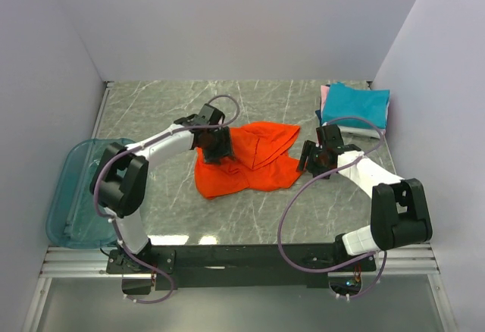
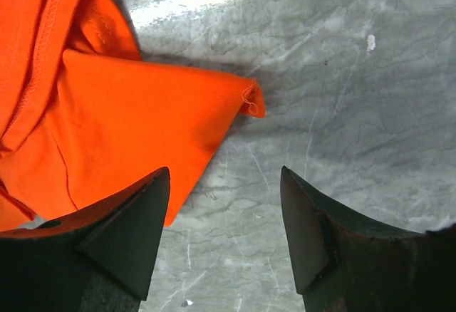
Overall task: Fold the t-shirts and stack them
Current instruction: Flatten the tshirt out
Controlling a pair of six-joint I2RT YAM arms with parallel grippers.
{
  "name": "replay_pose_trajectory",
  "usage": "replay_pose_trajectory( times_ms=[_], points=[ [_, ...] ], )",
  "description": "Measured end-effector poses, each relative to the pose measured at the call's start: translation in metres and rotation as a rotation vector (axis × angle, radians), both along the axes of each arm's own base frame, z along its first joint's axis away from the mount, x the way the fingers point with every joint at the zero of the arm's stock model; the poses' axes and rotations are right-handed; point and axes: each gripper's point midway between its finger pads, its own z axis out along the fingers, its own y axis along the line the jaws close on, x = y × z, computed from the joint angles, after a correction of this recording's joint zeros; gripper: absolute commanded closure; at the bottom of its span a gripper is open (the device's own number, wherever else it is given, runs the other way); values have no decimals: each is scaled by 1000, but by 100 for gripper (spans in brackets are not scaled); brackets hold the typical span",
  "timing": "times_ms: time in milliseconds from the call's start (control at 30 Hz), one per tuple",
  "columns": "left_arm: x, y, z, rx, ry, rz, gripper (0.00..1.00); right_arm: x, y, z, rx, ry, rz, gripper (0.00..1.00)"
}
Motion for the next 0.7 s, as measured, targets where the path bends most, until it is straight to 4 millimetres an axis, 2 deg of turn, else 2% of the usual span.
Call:
replay_pose_trajectory(
  times_ms=[100,233,567,700],
  points=[
    [9,-8,1,8,-7,-2,38,1,2,-1,9,0,5,31],
    [16,-10,-4,54,-2,7,40,1,2,-1,13,1,10,32],
    [13,-10,-28,163,52,-9,52,0,4,-4,18,10,18,34],
    [10,-9,-34,196,59,-25,62,0,5,-5,23,16,24,34]
  ],
)
